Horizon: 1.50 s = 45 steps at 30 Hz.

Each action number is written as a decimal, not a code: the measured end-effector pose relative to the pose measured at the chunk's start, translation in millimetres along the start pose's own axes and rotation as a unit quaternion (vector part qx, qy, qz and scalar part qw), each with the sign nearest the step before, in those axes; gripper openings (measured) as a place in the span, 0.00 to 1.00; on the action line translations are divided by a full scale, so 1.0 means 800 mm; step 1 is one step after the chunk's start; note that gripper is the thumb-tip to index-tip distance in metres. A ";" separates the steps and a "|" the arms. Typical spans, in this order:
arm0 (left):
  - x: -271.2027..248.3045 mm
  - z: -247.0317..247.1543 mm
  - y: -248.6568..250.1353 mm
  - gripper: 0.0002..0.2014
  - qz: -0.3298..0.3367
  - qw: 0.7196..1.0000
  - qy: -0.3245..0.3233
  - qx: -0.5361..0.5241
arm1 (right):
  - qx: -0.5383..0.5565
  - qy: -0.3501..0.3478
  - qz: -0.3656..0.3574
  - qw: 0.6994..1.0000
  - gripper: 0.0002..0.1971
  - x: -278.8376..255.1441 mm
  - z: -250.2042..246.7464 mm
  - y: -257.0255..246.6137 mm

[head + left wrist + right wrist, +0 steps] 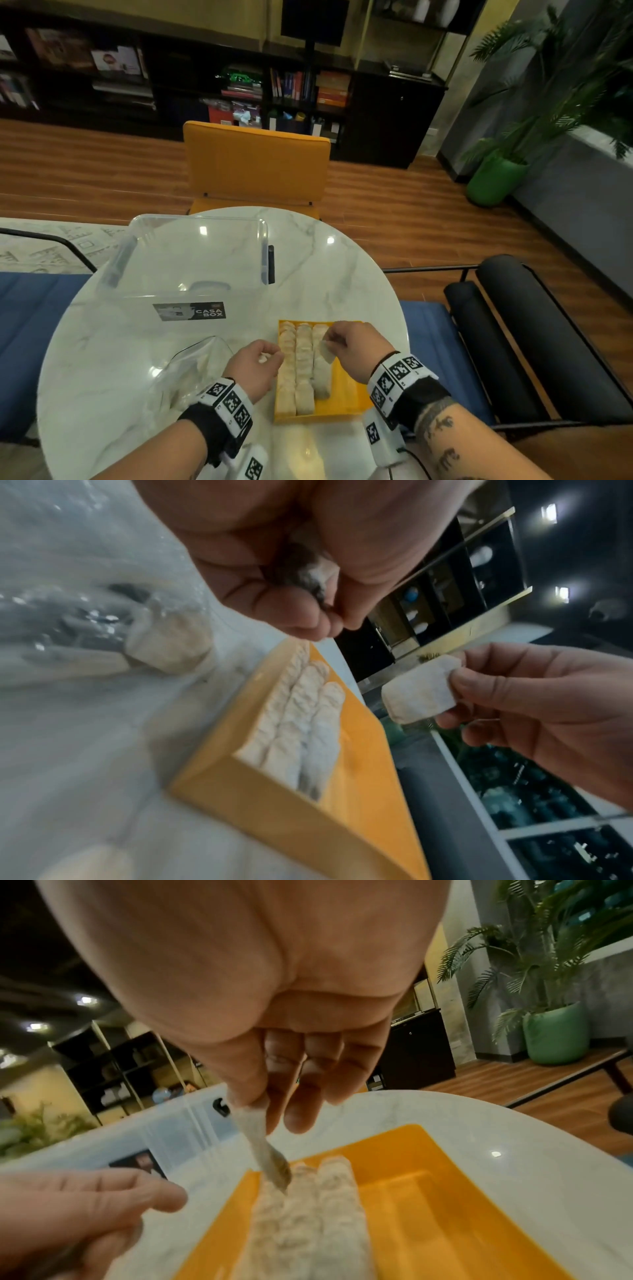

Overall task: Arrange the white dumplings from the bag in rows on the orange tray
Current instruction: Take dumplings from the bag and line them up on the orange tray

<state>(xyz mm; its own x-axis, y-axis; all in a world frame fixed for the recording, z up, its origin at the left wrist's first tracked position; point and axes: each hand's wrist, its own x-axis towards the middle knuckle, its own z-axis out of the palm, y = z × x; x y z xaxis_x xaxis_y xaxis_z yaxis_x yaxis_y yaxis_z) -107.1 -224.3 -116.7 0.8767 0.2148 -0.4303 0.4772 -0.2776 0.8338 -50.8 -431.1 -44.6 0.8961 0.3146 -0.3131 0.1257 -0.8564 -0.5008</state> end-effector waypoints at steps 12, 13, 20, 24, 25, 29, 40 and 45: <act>-0.006 0.009 -0.015 0.20 -0.004 0.973 -0.002 0.230 | -0.126 -0.183 0.013 0.975 0.11 -0.018 0.062 0.032; -0.005 0.009 -0.015 0.20 -0.005 0.973 -0.003 0.233 | -0.133 -0.192 0.014 0.972 0.11 -0.017 0.066 0.033; -0.002 0.009 -0.015 0.20 -0.012 0.972 -0.015 0.233 | -0.124 -0.182 0.038 0.975 0.10 0.000 0.078 0.043; -0.003 0.008 -0.016 0.20 -0.011 0.973 -0.013 0.231 | -0.118 -0.155 0.050 0.980 0.10 0.014 0.080 0.048; -0.003 0.008 -0.016 0.20 -0.012 0.973 -0.013 0.230 | -0.117 -0.146 0.053 0.981 0.11 0.017 0.080 0.049; -0.003 0.007 -0.017 0.20 -0.019 0.974 -0.014 0.225 | -0.113 -0.120 0.063 0.984 0.12 0.029 0.081 0.052; 0.001 0.007 -0.016 0.21 -0.016 0.974 -0.010 0.224 | -0.126 -0.104 0.073 0.984 0.11 0.044 0.084 0.055; 0.000 0.006 -0.016 0.22 -0.003 0.976 -0.012 0.218 | -0.113 -0.084 0.077 0.987 0.12 0.043 0.084 0.054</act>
<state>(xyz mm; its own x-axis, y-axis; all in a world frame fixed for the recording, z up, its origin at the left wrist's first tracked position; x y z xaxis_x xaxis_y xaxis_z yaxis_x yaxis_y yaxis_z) -113.0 -225.5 -129.0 0.8722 0.1981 -0.4473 0.4584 -0.6501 0.6060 -43.3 -430.3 -131.2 0.8312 0.2215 -0.5099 0.1033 -0.9628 -0.2498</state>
